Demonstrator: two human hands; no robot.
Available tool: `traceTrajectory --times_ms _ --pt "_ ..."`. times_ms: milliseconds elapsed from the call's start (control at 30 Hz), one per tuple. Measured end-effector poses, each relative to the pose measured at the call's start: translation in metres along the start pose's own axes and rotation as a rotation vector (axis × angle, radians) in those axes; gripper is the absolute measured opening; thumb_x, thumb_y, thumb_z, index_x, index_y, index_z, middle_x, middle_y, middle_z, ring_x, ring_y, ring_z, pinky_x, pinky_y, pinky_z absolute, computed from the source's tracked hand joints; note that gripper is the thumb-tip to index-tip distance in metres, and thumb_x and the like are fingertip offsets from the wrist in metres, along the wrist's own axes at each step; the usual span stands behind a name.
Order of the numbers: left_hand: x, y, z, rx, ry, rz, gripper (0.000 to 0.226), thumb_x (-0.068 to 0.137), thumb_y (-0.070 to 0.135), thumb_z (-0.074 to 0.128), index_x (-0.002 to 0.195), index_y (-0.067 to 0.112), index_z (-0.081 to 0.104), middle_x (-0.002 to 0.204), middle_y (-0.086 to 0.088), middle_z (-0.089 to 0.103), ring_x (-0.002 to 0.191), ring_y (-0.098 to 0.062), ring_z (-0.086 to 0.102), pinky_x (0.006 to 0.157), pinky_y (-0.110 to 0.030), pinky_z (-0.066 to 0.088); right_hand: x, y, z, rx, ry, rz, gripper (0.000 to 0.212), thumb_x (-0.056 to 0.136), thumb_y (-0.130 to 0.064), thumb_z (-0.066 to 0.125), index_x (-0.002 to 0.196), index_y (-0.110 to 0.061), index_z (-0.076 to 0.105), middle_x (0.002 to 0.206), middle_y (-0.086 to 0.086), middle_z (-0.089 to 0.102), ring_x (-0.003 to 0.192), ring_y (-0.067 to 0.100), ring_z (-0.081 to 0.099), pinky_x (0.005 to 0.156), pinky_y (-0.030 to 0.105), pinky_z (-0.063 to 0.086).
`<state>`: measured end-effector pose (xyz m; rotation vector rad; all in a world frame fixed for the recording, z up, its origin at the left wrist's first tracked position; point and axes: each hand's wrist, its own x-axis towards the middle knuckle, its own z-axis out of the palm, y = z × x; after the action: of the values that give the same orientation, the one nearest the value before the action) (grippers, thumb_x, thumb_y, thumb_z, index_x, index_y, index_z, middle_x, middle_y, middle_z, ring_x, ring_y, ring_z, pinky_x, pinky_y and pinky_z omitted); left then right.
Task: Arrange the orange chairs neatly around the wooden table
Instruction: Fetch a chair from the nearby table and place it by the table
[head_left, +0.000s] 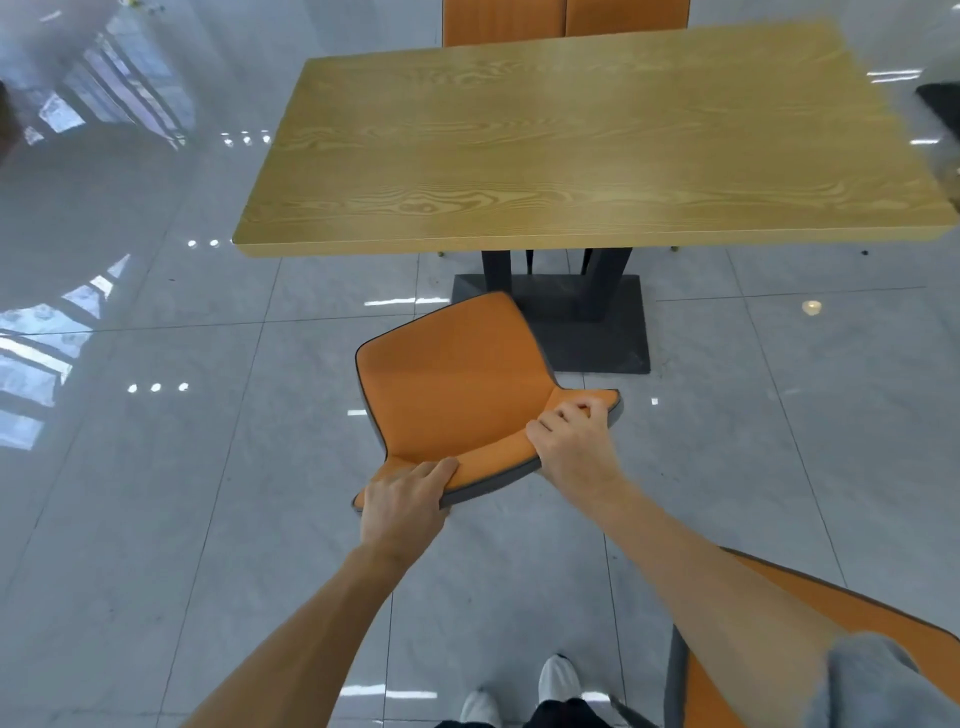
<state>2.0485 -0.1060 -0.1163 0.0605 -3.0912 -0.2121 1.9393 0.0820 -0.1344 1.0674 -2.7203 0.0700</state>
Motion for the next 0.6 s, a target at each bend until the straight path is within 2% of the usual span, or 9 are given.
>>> traceTrajectory --times_ms 167,233,367,433,500,533,600 --pt "-0.001 -0.005 0.005 0.031 -0.009 0.013 0.043 0.049 0.018 0.089 0.086 0.021 0.067 0.06 0.006 0.065 0.045 -0.02 0.059 0.036 -0.024 0.04 0.001 -0.002 -0.003 0.009 -0.018 0.013 0.026 0.057 0.01 0.057 0.06 -0.016 0.057 0.053 -0.002 0.056 0.057 0.021 0.051 0.075 0.035 0.03" --pt "0.001 -0.005 0.004 0.036 -0.005 0.015 0.042 0.051 0.016 0.087 0.087 0.022 0.066 0.06 0.007 0.064 0.046 -0.019 0.058 0.037 -0.024 0.038 0.004 -0.002 -0.007 0.034 -0.076 0.026 0.025 0.059 0.008 0.059 0.062 -0.016 0.058 0.055 -0.001 0.056 0.059 0.022 0.052 0.076 0.037 0.034" --pt "0.0 0.001 -0.003 0.086 -0.046 0.028 0.04 0.048 0.017 0.089 0.08 0.019 0.065 0.055 0.005 0.06 0.043 -0.02 0.055 0.036 -0.023 0.03 0.002 -0.005 -0.02 0.092 -0.253 0.086 0.025 0.054 -0.008 0.078 0.071 -0.017 0.062 0.065 0.0 0.061 0.069 0.023 0.056 0.08 0.04 0.039" --pt "-0.001 0.004 -0.008 0.08 -0.082 -0.01 0.031 0.063 0.018 0.082 0.085 0.018 0.06 0.064 0.003 0.061 0.05 -0.021 0.055 0.04 -0.025 0.032 -0.001 -0.005 -0.029 0.112 -0.315 0.098 0.032 0.056 -0.019 0.085 0.08 -0.015 0.064 0.075 0.003 0.065 0.079 0.026 0.058 0.087 0.043 0.04" --pt "0.0 0.009 -0.018 0.073 -0.191 -0.076 0.018 0.081 0.019 0.065 0.095 0.017 0.053 0.076 0.001 0.06 0.061 -0.021 0.051 0.05 -0.029 0.036 -0.009 -0.01 -0.04 0.147 -0.312 0.113 0.038 0.064 -0.024 0.082 0.094 -0.011 0.064 0.091 0.009 0.066 0.094 0.03 0.058 0.097 0.047 0.038" --pt "0.002 0.013 -0.024 0.088 -0.239 -0.084 0.014 0.086 0.02 0.058 0.097 0.017 0.05 0.079 0.001 0.057 0.064 -0.021 0.05 0.053 -0.03 0.038 -0.014 -0.012 -0.046 0.156 -0.276 0.122 0.039 0.065 -0.023 0.081 0.097 -0.01 0.064 0.095 0.01 0.066 0.097 0.031 0.058 0.098 0.048 0.039" --pt "0.004 0.024 -0.036 0.164 -0.296 -0.055 0.015 0.09 0.027 0.054 0.097 0.016 0.048 0.083 0.0 0.057 0.071 -0.021 0.055 0.058 -0.031 0.041 -0.026 -0.017 -0.058 0.139 -0.23 0.146 0.036 0.065 -0.02 0.078 0.096 -0.01 0.063 0.096 0.01 0.065 0.096 0.031 0.06 0.088 0.046 0.046"
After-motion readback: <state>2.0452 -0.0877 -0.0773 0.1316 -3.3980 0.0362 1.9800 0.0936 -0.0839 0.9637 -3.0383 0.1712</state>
